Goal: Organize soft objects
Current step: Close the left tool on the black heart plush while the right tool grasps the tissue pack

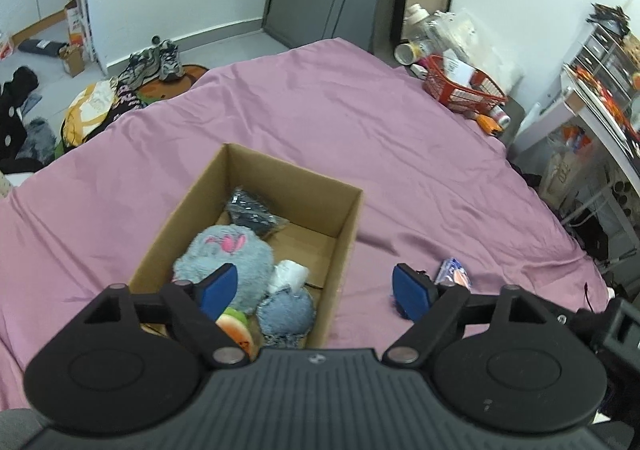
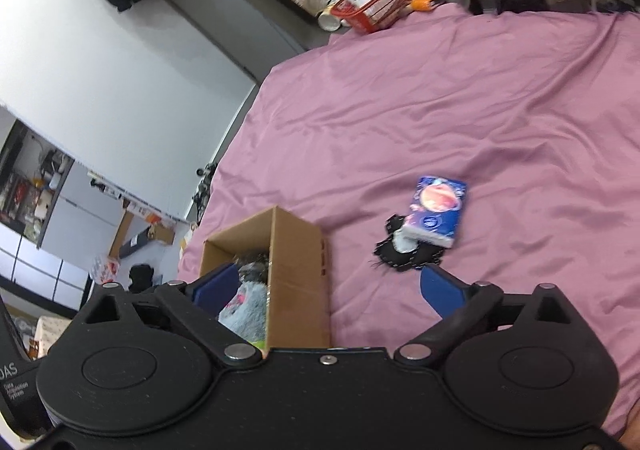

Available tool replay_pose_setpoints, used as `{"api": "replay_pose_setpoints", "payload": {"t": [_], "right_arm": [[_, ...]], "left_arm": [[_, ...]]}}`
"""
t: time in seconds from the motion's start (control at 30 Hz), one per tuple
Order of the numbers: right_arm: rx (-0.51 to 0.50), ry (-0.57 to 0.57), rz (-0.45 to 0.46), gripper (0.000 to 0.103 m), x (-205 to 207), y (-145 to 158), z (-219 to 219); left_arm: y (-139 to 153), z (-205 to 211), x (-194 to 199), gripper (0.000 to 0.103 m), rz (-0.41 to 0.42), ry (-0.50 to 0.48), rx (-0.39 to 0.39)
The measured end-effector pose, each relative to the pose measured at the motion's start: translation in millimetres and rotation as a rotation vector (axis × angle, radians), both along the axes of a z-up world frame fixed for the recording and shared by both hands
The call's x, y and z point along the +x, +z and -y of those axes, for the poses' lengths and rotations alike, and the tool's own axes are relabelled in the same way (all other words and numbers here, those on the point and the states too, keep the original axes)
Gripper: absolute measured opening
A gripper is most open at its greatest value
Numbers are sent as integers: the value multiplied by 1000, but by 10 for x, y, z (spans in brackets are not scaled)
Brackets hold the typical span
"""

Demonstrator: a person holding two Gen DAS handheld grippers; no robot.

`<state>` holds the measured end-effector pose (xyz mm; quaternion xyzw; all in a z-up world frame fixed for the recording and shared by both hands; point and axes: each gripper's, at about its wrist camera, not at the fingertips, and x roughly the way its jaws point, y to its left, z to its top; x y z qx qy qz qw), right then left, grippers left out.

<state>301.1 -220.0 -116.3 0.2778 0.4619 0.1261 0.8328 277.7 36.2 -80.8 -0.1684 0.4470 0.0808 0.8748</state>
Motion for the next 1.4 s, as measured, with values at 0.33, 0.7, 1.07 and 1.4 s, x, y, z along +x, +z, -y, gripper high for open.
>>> {"api": "replay_pose_setpoints", "payload": {"t": [0.33,0.7,1.07,1.4], "right_arm": [[69,-57,-8,102,19,-104,443],[95,-93,-25,103,100,-292,779],[246,-110,-13,102,152,-726,978],[376,-116,-98,88,356,-1084,962]], "left_arm": [[48,362,2,88,17,-48,11],[-44,705,100,88,-2,-71,37],[-194,927,224,87,-11,-120,32],[-496,1076,419,68,-58,-135,26]]}}
